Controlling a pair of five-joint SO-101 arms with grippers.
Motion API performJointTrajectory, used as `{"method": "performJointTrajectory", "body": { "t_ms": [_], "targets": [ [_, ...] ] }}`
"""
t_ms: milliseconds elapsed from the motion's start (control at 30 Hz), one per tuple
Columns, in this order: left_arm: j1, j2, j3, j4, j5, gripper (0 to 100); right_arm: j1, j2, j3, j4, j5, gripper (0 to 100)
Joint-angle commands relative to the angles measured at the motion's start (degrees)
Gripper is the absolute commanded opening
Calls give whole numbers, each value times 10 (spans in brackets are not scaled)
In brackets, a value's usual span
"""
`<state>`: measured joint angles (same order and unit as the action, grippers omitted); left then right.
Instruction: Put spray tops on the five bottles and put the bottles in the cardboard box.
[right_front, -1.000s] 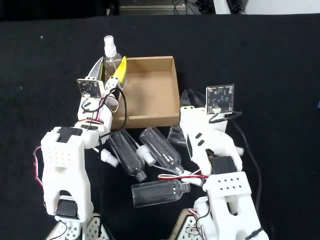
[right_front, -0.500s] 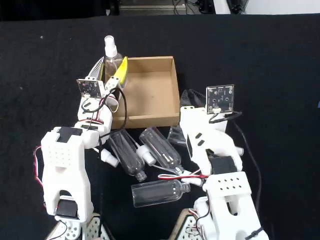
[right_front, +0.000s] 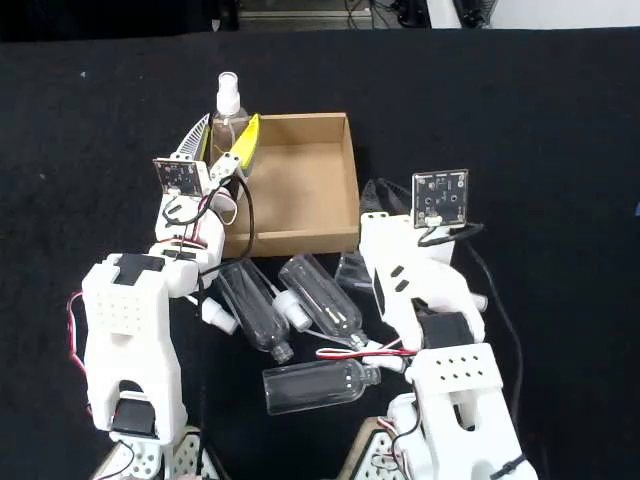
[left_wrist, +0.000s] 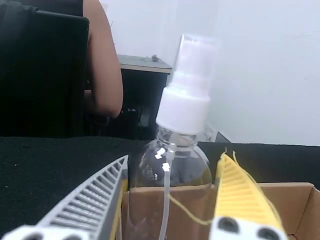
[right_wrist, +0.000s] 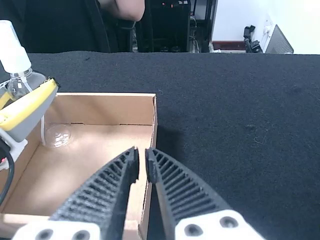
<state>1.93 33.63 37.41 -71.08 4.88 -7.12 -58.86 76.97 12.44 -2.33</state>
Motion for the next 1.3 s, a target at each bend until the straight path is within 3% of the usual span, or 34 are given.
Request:
{"method": "performJointTrajectory", "body": {
  "t_ms": [0,167,567,1267],
  "targets": [
    [-14,-4,-5,-11,-5,293,14,-6,-2,-14,-2,11],
    [-14,-4,-1,-11,-5,387,14,-6,-2,-14,-2,11],
    [-26,-25,1,-12,-4,378,14,-6,-2,-15,-2,11],
    [-27,-286,223,-10,-1,378,13,-6,-3,-16,-2,11]
  ]
}}
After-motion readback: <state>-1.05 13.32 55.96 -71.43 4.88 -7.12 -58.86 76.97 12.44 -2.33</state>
